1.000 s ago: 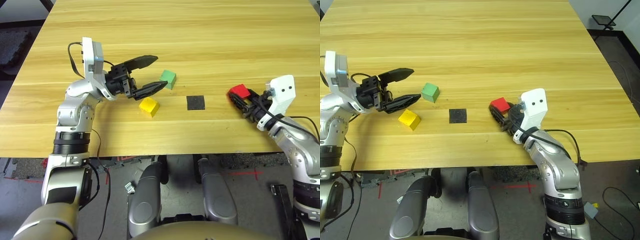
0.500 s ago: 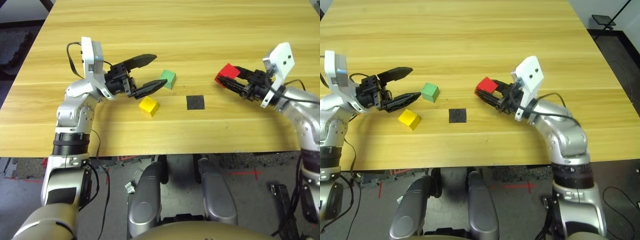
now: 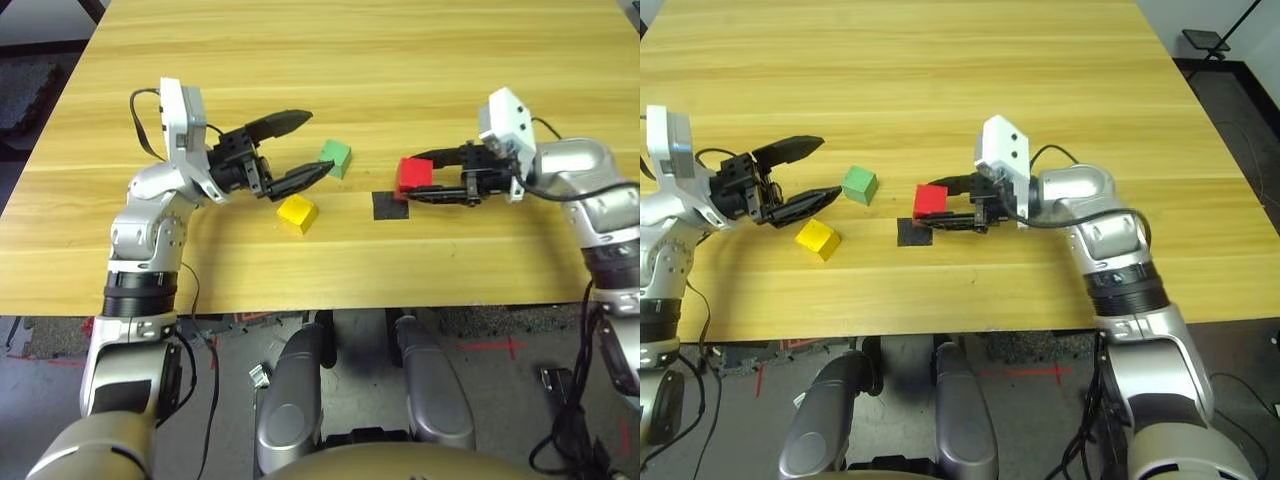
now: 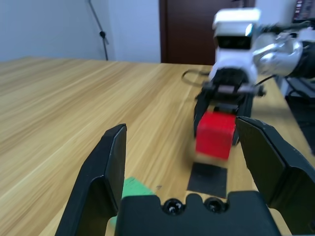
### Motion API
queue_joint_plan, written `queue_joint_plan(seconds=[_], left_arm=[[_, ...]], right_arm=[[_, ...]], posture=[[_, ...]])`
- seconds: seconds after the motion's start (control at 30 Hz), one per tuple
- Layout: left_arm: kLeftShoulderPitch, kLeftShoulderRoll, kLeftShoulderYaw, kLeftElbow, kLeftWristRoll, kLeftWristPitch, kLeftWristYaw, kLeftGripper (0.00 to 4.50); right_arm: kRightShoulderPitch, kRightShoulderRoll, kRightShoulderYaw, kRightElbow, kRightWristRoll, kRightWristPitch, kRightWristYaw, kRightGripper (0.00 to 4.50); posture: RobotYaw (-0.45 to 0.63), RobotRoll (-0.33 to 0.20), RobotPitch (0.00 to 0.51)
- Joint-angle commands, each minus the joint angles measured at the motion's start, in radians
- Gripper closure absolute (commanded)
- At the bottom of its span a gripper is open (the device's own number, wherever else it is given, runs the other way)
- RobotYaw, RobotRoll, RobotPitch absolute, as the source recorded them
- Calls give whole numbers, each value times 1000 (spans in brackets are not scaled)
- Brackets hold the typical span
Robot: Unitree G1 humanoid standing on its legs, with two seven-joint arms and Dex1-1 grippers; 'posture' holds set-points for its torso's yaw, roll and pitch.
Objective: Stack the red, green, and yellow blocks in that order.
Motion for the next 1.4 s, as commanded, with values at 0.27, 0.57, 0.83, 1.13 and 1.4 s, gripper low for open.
queue_joint_plan(seconds=[0.27,0.57,0.83,1.13,1.4], left_arm=[[37,38,5,-53,-16,36,-23,0],[32,34,-1,-64,-14,44,-11,0],[16,13,-16,-53,-1,40,-4,0],[15,5,-18,-65,-2,46,10,0],[10,6,-16,-60,-3,45,12,0]], right_arm=[[13,62,6,73,-49,-89,22,2384],[7,84,-1,162,-80,-159,25,2384],[-34,102,-15,288,-102,-219,24,2384],[-27,125,-11,291,-100,-230,30,2384],[-23,126,-12,304,-109,-247,33,2384]], posture=[[382,63,290],[384,70,288],[382,73,287],[394,79,289],[388,75,289]])
